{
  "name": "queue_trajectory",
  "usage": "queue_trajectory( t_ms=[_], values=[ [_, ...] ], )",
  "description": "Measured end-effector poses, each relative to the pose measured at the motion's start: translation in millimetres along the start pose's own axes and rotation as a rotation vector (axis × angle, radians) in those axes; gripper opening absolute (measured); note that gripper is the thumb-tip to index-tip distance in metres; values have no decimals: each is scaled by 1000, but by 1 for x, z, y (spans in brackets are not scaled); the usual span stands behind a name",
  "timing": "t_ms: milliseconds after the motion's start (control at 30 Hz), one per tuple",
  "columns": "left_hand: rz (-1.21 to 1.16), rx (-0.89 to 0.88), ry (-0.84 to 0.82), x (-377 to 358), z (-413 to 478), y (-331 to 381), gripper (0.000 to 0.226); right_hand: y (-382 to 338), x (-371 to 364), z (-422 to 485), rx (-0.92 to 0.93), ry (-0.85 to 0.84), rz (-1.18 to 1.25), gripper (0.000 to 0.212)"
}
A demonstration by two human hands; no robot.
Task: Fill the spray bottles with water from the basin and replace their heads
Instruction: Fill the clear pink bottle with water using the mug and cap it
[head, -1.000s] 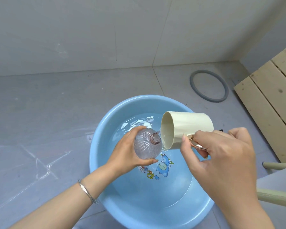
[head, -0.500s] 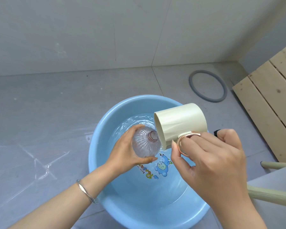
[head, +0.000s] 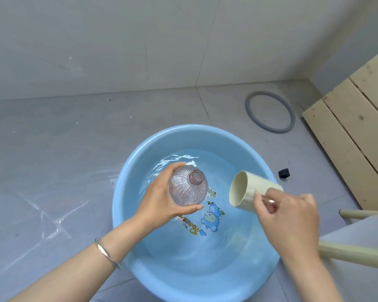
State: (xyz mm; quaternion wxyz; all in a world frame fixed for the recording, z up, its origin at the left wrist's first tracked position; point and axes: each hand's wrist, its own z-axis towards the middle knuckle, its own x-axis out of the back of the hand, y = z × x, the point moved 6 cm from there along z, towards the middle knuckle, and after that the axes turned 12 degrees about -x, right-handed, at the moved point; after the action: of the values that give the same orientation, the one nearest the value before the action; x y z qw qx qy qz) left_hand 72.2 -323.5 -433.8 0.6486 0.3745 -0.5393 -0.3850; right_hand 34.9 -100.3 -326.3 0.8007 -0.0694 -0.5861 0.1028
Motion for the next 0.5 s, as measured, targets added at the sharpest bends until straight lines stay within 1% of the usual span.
queue_trajectory(
  t_ms=[100, 167, 333, 500],
  values=[
    [2, -1, 0, 0, 0, 1, 92, 4, -25, -12, 84, -6, -82, 32],
    [-1, -4, -2, -1, 0, 0, 92, 7, -40, -17, 109, -24, -120, 29],
    [5, -12, 1, -1, 0, 2, 91, 15, -74, -28, 124, -130, -140, 31],
    [-5, -19, -2, -2, -1, 2, 88, 13, -92, -35, 133, -226, -115, 32]
  ],
)
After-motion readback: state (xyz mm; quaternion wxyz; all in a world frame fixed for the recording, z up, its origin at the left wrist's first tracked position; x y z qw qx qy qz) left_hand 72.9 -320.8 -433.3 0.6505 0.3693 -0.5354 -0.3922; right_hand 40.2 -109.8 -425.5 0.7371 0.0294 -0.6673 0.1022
